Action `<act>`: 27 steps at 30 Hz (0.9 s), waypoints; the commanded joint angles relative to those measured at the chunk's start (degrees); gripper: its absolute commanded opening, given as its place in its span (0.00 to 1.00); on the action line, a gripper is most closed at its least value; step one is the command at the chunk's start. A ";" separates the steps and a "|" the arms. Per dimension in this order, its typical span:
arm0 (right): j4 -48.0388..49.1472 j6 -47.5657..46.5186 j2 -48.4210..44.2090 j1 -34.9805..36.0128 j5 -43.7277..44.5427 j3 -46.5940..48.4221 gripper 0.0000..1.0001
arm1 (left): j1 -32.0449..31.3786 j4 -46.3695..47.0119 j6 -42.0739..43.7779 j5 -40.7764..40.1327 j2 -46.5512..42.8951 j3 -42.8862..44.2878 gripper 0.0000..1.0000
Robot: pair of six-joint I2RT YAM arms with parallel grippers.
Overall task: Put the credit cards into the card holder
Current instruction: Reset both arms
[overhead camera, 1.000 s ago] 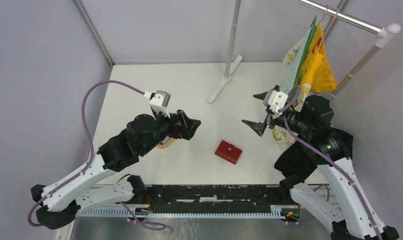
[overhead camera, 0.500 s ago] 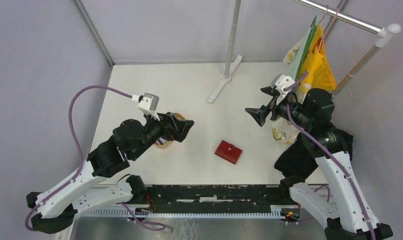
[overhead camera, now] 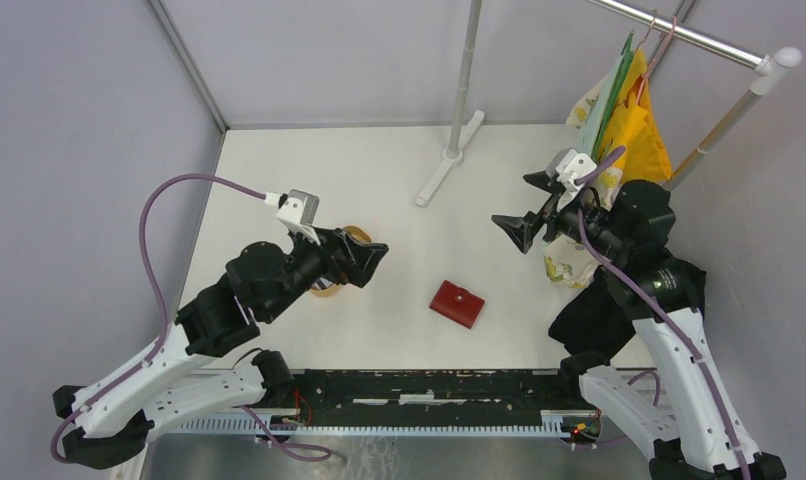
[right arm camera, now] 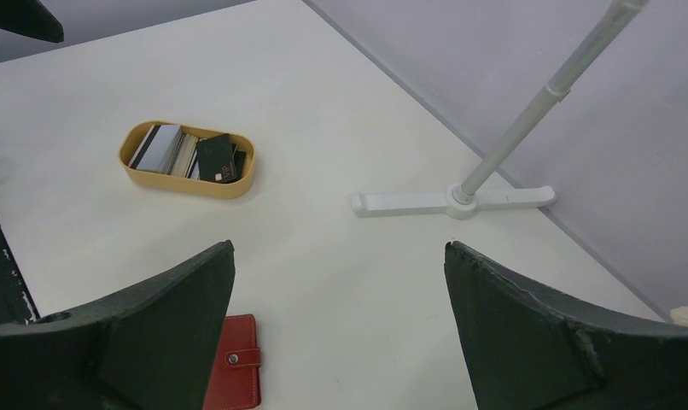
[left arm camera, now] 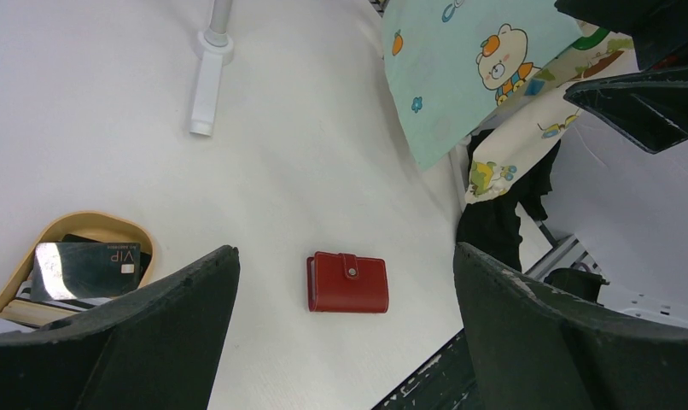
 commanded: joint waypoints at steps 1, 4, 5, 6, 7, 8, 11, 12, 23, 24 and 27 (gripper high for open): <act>3.23 0.63 -2.33 -0.23 -1.40 0.31 0.98 | -0.11 3.33 -0.91 2.03 -0.67 -0.03 1.00; 3.12 0.42 -2.96 -0.20 -2.19 0.20 0.98 | -0.16 3.23 -1.35 2.19 -1.16 -0.15 1.00; 3.20 0.42 -3.13 -0.20 -2.19 0.21 0.98 | -0.10 3.12 -1.46 2.18 -1.26 -0.20 1.00; 3.14 0.35 -3.19 -0.19 -2.06 0.23 0.98 | -0.08 3.10 -1.57 2.21 -1.43 -0.24 1.00; 3.26 0.33 -3.30 -0.23 -1.78 0.33 0.98 | -0.11 3.02 -1.68 2.18 -1.59 -0.31 1.00; 3.28 0.39 -3.28 -0.26 -1.61 0.34 0.98 | -0.10 3.01 -1.77 2.21 -1.73 -0.33 1.00; 3.28 0.50 -3.64 -0.25 -0.71 0.30 0.98 | -0.16 2.97 -1.78 2.17 -2.10 -0.40 1.00; 3.23 0.51 -3.78 -0.21 -0.61 0.21 0.98 | -0.11 3.00 -1.78 2.17 -2.14 -0.42 1.00; 3.45 1.29 -3.87 -0.24 -0.70 0.36 0.98 | -0.10 3.25 -1.30 2.86 -2.41 -0.34 1.00; 3.46 1.37 -3.75 -0.22 -0.73 0.49 0.98 | -0.17 3.27 -1.21 2.90 -2.48 -0.34 1.00; 3.43 1.56 -3.61 -0.23 -0.37 0.72 0.98 | -0.12 3.27 -1.00 2.88 -2.84 -0.50 1.00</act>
